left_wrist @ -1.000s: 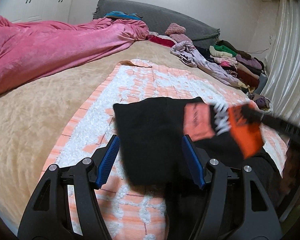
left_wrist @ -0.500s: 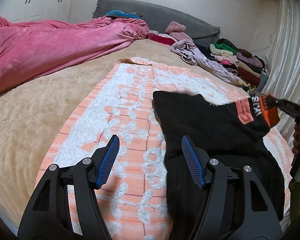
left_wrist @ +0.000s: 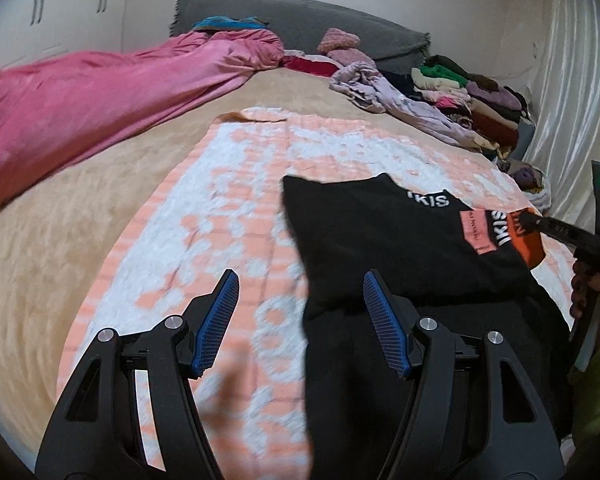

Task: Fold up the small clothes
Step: 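Lay the held cuff onto the sweatshirt body with the right tool, then open the right tool to release the cuff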

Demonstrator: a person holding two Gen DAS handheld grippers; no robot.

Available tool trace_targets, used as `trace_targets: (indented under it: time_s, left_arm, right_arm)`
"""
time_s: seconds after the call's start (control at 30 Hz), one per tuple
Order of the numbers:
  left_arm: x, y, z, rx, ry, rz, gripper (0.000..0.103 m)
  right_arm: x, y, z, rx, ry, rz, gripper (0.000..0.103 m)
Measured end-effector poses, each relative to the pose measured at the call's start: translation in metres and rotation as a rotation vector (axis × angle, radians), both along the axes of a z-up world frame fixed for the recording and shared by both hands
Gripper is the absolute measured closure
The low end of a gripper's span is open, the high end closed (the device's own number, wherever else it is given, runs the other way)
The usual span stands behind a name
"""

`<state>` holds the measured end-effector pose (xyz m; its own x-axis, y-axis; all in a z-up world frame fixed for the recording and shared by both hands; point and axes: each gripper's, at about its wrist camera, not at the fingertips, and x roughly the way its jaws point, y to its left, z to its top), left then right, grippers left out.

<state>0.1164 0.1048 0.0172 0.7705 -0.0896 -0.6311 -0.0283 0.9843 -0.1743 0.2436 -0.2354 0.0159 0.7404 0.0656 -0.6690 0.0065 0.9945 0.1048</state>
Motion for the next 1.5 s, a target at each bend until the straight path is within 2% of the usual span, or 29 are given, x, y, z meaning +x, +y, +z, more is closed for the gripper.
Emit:
trace_targets:
  time_s: [0.27, 0.33, 0.4, 0.53, 0.63, 0.73, 0.87, 0.97, 1.2, 1.3, 1.5]
  left_arm:
    - [0.061, -0.043, 0.000, -0.054, 0.066, -0.078, 0.046]
    - [0.076, -0.054, -0.004, -0.044, 0.074, -0.089, 0.046]
    - [0.091, -0.063, -0.013, -0.006, 0.094, -0.089, 0.046]
    - [0.108, -0.061, -0.042, 0.004, 0.155, -0.086, 0.046]
    - [0.110, -0.050, -0.058, -0.042, 0.159, -0.093, 0.046]
    - [0.109, -0.047, -0.059, -0.051, 0.151, -0.103, 0.045]
    - [0.107, -0.045, -0.059, -0.060, 0.141, -0.112, 0.045]
    - [0.106, -0.045, -0.058, -0.063, 0.139, -0.117, 0.044]
    - [0.103, -0.046, -0.052, -0.057, 0.130, -0.121, 0.040]
    - [0.099, -0.046, -0.051, -0.054, 0.127, -0.127, 0.039]
    - [0.099, -0.044, -0.053, -0.058, 0.127, -0.134, 0.039]
  right_arm:
    - [0.002, -0.006, -0.008, -0.004, 0.018, 0.000, 0.093]
    - [0.003, -0.006, -0.009, -0.017, 0.021, 0.004, 0.093]
    - [0.005, -0.006, -0.011, -0.035, 0.026, 0.009, 0.093]
    - [0.010, -0.006, -0.018, -0.069, 0.051, 0.010, 0.093]
    - [0.017, -0.007, -0.029, -0.092, 0.083, 0.000, 0.093]
    - [0.026, -0.009, -0.043, -0.110, 0.135, -0.031, 0.093]
    - [0.029, -0.010, -0.050, -0.125, 0.151, -0.060, 0.091]
    - [0.025, -0.012, -0.044, -0.109, 0.134, -0.072, 0.090]
    - [-0.009, -0.014, -0.013, -0.097, 0.054, -0.085, 0.078]
    - [-0.019, -0.010, -0.013, -0.092, 0.070, -0.066, 0.071]
    - [-0.024, -0.019, -0.035, 0.001, 0.143, -0.092, 0.071]
